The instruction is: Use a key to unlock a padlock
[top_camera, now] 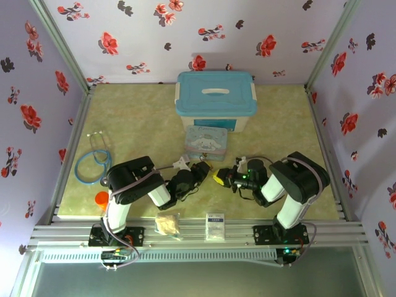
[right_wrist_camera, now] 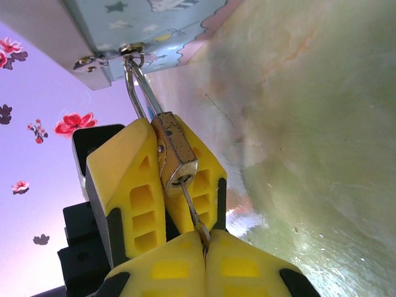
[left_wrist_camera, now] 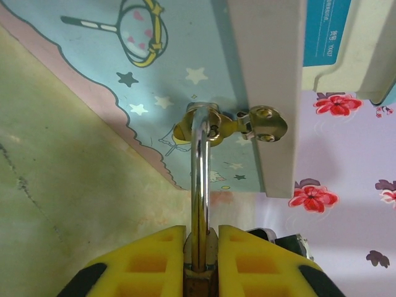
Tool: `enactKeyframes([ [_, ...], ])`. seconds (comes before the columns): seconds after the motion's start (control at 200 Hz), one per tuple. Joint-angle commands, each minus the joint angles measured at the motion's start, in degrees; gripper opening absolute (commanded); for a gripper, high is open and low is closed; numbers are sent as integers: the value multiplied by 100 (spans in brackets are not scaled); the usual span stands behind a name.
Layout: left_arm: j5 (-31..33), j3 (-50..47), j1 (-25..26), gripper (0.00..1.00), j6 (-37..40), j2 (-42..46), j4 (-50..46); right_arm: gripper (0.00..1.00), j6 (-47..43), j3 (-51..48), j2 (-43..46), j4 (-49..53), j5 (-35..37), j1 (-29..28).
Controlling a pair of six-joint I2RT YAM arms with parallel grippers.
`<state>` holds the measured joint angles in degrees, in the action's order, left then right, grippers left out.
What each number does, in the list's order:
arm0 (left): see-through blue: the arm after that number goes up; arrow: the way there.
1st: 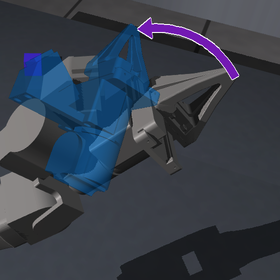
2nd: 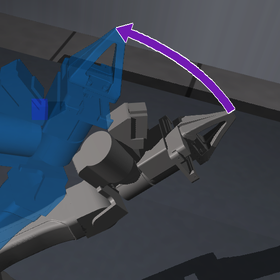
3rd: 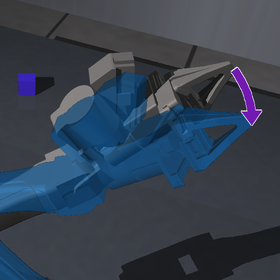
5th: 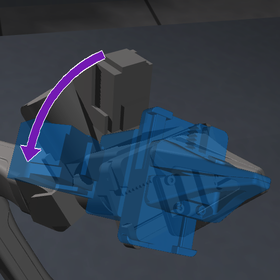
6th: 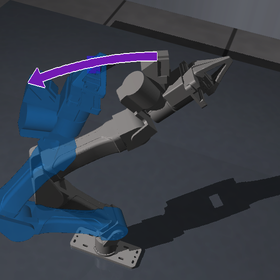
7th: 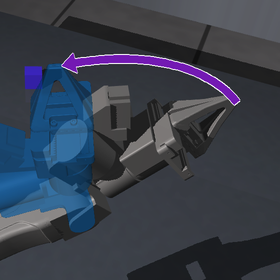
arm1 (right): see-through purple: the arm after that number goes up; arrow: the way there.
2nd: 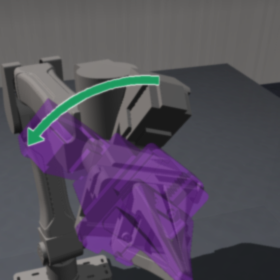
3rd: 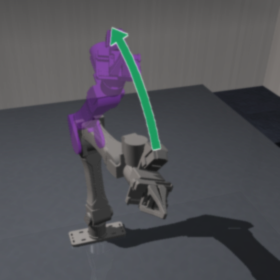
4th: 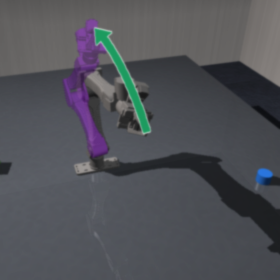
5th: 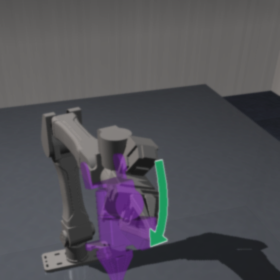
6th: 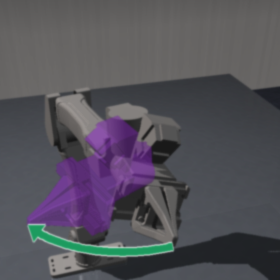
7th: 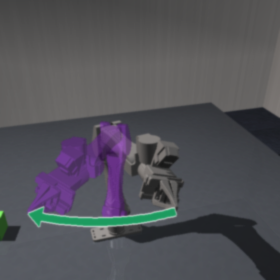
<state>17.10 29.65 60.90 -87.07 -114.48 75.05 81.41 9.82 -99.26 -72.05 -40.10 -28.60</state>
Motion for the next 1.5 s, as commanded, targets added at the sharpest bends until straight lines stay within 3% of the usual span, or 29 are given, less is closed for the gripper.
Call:
enactKeyframes([
  [0.0, -569, 43, 242, 0, 10, -84, -104, 0, -432, 298, -114, -466, 110, 223],
  [0.14, -541, 73, 238, 0, 13, -95, -102, 0, -491, 182, -401, -731, 202, 163],
  [0.9, -506, 136, 238, 0, -4, -215, -211, 0, -408, 96, 273, -704, 943, -79],
  [1.2, -543, 168, 246, 0, 6, -244, -256, 0, -846, 217, 868, 249, 1327, -300],
  [1.495, -620, 264, 262, 0, -52, -310, -245, 0, -1592, 467, 2328, 2672, 1809, -427],
])
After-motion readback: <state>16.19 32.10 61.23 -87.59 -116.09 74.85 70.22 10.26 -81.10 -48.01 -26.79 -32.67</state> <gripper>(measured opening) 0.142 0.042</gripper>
